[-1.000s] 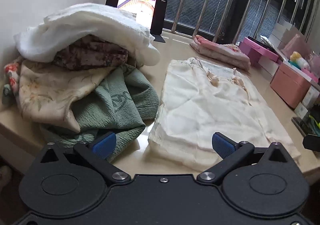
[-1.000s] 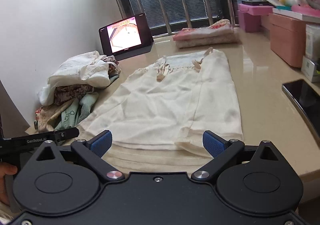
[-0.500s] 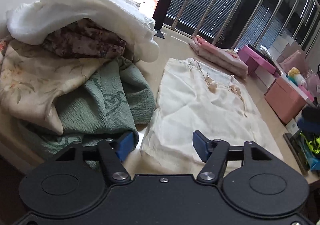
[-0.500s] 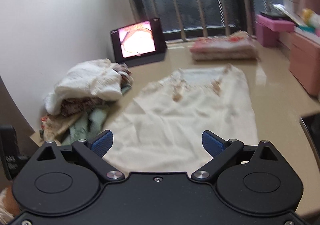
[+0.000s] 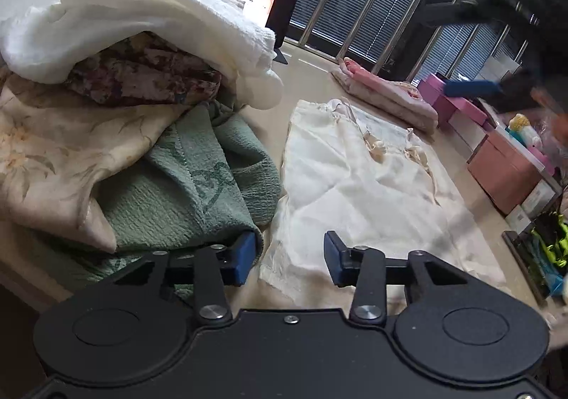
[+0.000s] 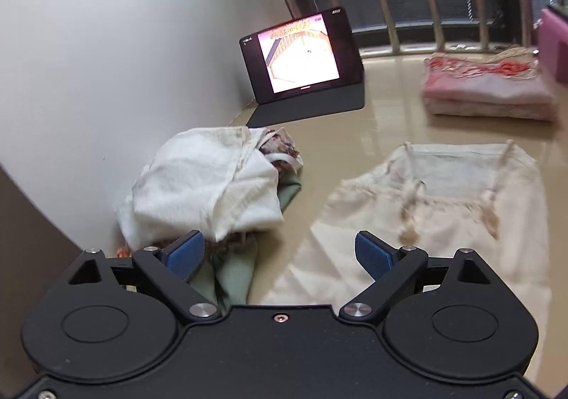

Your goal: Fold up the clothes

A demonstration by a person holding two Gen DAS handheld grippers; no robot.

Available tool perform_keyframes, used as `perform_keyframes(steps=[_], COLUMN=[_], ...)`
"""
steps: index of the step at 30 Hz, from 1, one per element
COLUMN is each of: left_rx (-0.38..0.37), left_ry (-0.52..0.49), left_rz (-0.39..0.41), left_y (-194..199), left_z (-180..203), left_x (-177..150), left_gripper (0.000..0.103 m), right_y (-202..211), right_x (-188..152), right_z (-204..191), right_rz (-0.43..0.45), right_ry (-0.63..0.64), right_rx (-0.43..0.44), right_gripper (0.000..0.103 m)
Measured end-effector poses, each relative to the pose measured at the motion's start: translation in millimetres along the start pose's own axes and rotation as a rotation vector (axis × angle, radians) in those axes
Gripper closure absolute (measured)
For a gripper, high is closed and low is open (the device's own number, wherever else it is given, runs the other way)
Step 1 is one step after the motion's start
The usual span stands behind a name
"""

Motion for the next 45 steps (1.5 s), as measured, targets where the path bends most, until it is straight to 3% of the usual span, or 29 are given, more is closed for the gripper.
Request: perform_keyframes(steps=[4, 12, 13, 15, 16, 22, 24, 31, 34, 39, 45], left_rx=[-0.030, -0.053, -0.056, -0.070, -0.095, -0.173, -0.193, -0.207, -0.205, -0.191, -0.141], left_ry=[0.030, 0.012, 0.004, -0.009, -0.007, -0.039, -0.044, -0.065, -0.080, -0.086, -0.146], left_rz=[-0.020, -0.012, -0.012, -0.018, -0.029, -0.014, -0.001, 0.003, 0.000, 0.015, 0.067], left_y=[2.0, -2.9, -3.7, -6.7, -8.1, -3.6, -2.4, -3.9, -7.4, -8.5, 0.7], left_z=[-3.8, -2.1, -1.3, 0.0, 0.3, 5.2, 5.7, 10.1, 15.0, 15.7, 17.4], left_x=[-0.2, 0.5, 0.0, -1.3, -2.5, -2.8, -1.5, -1.2, -2.1, -2.4, 5.5], left_gripper=[0.062, 0.063, 0.065, 0.088, 0.093, 0.093, 0.097, 0.097, 0.097, 0.097, 0.099], right_y=[-42.1, -138.1, -147.7, -164.6, -172.3, -198.8, -199.3, -201.5, -206.5, -205.6, -177.6], right_x=[25.1, 37.1, 37.6, 37.7, 37.4, 26.9, 25.3, 21.5, 21.9, 24.4, 47.6], right_z=[9.2, 22.3, 24.3, 28.8, 31.1, 37.4, 39.3, 32.2, 25.0, 24.7, 25.6], right_rz=[-0.080, -0.289, -0.305, -0.333, -0.348, -0.435, -0.442, -0.466, -0.475, -0.467, -0.382], right_ry=[-0.040, -0.023, -0.008, 0.001, -0.003, -0.029, -0.016, 0.086, 0.128, 0.091, 0.003], right_rx=[-0.042, -0.167, -0.199, -0.245, -0.260, -0.327, -0.359, -0.439, -0.457, -0.436, -0.311], right_gripper=[0.011, 0.036, 0.038, 0.045, 0.048, 0.065, 0.066, 0.067, 0.076, 0.101, 0.103])
Point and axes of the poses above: each gripper's, at about its wrist camera, not at the fingertips, and y roughly against the way its jaws point, z to its right, x to its top, the point moved 8 cm from there along -y, roughly the way its jaws point, and after that the axes turned 1 degree about x, right-handed, at the moved point
